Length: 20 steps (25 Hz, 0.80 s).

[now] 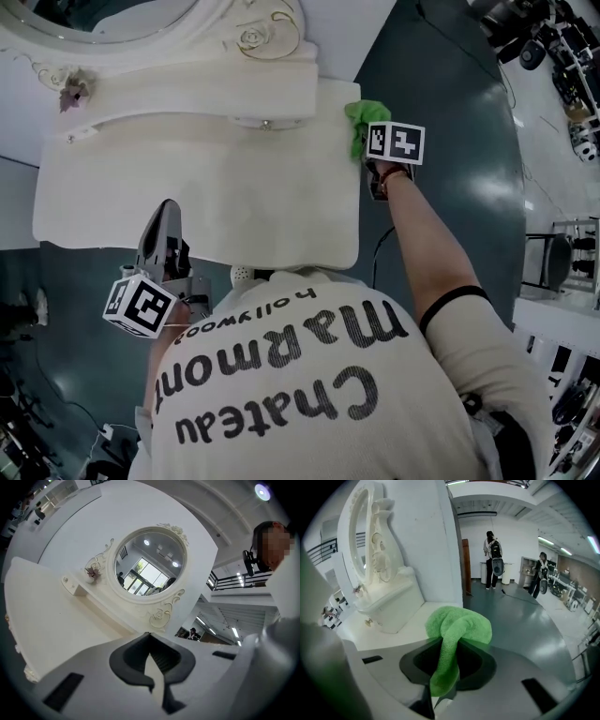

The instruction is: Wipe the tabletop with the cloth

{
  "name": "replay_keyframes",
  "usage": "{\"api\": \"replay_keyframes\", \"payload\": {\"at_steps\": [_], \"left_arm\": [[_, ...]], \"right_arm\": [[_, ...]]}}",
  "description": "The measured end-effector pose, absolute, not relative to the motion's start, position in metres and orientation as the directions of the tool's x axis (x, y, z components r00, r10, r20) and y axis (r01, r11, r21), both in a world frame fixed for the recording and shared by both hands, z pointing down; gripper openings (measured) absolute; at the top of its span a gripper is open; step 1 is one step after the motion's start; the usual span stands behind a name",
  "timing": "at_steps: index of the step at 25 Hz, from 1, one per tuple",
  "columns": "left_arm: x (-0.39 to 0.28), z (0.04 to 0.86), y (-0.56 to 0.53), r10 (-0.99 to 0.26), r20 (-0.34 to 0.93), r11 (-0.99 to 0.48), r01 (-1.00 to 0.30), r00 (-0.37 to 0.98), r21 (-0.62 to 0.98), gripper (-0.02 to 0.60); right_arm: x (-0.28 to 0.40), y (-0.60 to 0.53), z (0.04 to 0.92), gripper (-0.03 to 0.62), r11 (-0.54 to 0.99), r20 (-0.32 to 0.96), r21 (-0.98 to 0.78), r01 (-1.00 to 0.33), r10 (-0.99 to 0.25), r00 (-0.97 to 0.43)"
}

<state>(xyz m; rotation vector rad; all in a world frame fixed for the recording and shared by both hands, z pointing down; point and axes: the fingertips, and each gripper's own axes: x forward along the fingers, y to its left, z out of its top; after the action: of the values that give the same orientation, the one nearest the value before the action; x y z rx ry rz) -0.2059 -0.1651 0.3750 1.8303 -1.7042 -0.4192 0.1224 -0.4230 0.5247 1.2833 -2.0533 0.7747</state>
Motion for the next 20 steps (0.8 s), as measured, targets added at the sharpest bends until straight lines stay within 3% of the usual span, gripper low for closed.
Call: {"api": "replay_keyframes", "payload": {"at_steps": [5,12,20], "left_arm": [[-0.236,0.37,-0.171,-0.972,0.165,-0.033,-0.793,0.168,0.609,0.006],[-0.27,0.371,-0.178,-0.954,0.154,-0.108,-0.776,0.256,0.621,0.006],[-0.312,0.372,-0.179,-0.943,0.146,-0.146,-0.765,0.3,0.628,0.006]], "right_arm": [[0.102,-0.402,0.501,0.097,0.393,0.699,-0.189,-0.9,-0.589,-0.404],[-0.012,-0.338,0.487,0.097,0.557,0.619,-0.321,-0.766,-0.488,-0.615],[-0.103,-0.299,0.486,0.098,0.598,0.61,-0.372,-0.71,-0.42,-0.672]]}}
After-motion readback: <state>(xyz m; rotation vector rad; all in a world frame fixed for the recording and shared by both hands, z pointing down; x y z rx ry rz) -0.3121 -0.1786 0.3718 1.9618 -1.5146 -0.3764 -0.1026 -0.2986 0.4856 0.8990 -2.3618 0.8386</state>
